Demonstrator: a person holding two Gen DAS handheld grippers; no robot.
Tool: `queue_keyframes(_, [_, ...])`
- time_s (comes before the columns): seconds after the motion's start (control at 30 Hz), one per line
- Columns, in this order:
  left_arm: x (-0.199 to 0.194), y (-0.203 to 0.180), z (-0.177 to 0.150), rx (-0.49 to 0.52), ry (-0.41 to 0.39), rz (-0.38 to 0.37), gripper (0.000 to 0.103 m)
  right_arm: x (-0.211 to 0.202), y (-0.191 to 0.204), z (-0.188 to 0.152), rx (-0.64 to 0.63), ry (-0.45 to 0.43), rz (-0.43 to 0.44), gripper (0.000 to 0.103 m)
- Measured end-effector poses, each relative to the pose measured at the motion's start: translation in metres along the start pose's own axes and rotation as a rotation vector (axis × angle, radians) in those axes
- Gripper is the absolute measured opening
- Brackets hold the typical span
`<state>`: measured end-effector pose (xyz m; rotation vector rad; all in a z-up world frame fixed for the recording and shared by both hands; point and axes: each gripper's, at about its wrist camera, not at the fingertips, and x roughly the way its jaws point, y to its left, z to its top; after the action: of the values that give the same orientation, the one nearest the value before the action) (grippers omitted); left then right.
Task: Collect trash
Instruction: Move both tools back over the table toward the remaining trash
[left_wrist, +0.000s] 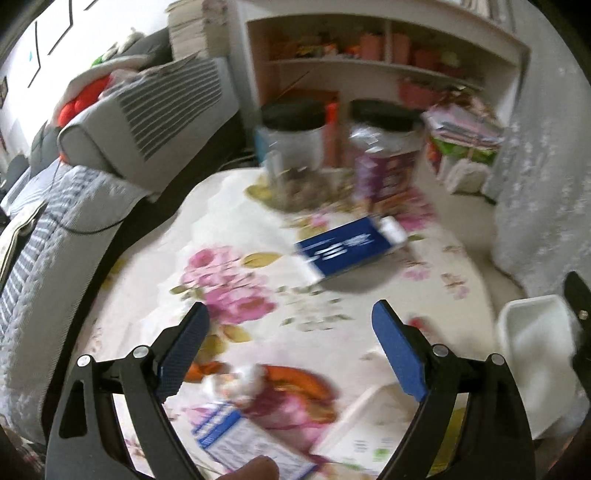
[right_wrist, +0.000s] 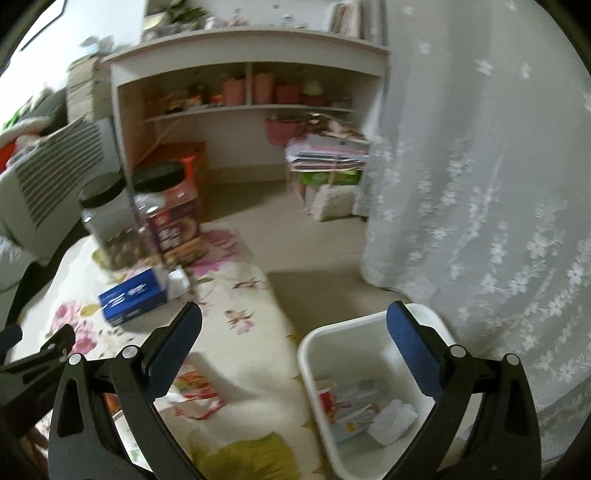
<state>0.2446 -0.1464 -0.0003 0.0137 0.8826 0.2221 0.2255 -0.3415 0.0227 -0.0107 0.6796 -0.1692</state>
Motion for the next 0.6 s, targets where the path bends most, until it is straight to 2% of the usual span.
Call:
queue_keyframes(0.23, [0.05, 0.055, -0.004, -0.015, 0.104, 0.097, 0.087, 0.004, 0.05, -0.011, -0.136, 0.053, 0.112, 0.096])
queue_keyframes(0.33, [0.075, 0.079, -0.005, -0.02, 0.163, 0.12, 0.087, 0.009, 0.071, -0.02, -0.189, 0.105, 0.181, 0.096])
queue_keyframes(0.53, [0.117, 0.11, -0.011, -0.032, 0.323, 0.059, 0.086, 0.025, 0.105, -0.031, -0.191, 0.253, 0.359, 0.096])
queue_keyframes(0.6, [0.128, 0.118, -0.015, -0.034, 0.37, 0.025, 0.079, 0.028, 0.119, -0.033, -0.196, 0.303, 0.412, 0.096])
